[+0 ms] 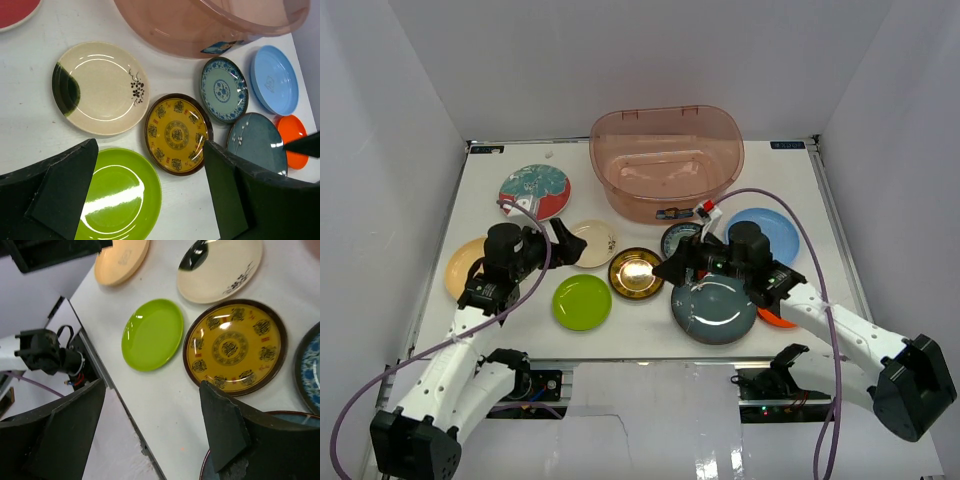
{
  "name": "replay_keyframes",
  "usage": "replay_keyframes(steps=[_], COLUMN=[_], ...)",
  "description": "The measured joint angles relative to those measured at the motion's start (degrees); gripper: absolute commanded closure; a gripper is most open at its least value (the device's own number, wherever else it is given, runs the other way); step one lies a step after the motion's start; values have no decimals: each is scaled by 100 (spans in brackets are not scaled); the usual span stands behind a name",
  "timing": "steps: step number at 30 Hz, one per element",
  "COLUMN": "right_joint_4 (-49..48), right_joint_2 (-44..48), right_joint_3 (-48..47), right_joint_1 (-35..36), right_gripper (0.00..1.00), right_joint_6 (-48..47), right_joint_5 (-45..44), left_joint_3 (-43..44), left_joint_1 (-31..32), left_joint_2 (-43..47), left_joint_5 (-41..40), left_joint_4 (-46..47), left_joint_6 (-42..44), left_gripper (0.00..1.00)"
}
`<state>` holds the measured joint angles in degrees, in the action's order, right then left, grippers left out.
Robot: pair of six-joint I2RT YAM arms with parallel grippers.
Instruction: Place the plates into the plastic bin on the countertop
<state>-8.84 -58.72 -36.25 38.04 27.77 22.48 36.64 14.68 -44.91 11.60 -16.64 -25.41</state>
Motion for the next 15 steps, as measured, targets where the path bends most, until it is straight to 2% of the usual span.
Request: replay_keyframes(steps=[4, 10, 12, 15], right_joint_4=[-37, -321, -313, -315], right_joint_2=[-223, -221, -175, 31], right_joint_3=[4, 348, 468, 649], right_joint_1=[516, 636, 636, 640], right_gripper=[18, 19, 19, 19], right_joint_6=[-133, -192, -251, -330], right_joint_5=[-254, -463, -520, -625], left_joint_3=[280, 951, 1237, 1648], left_joint_1=[0, -61, -273, -951], left_joint_2=[-466, -1419, -1869, -2629], left_joint_5=[-219, -855, -920, -876], left_joint_4=[-28, 4, 101, 308], left_joint_6=[-133, -275, -293, -402], left_gripper=[5, 14, 16, 21])
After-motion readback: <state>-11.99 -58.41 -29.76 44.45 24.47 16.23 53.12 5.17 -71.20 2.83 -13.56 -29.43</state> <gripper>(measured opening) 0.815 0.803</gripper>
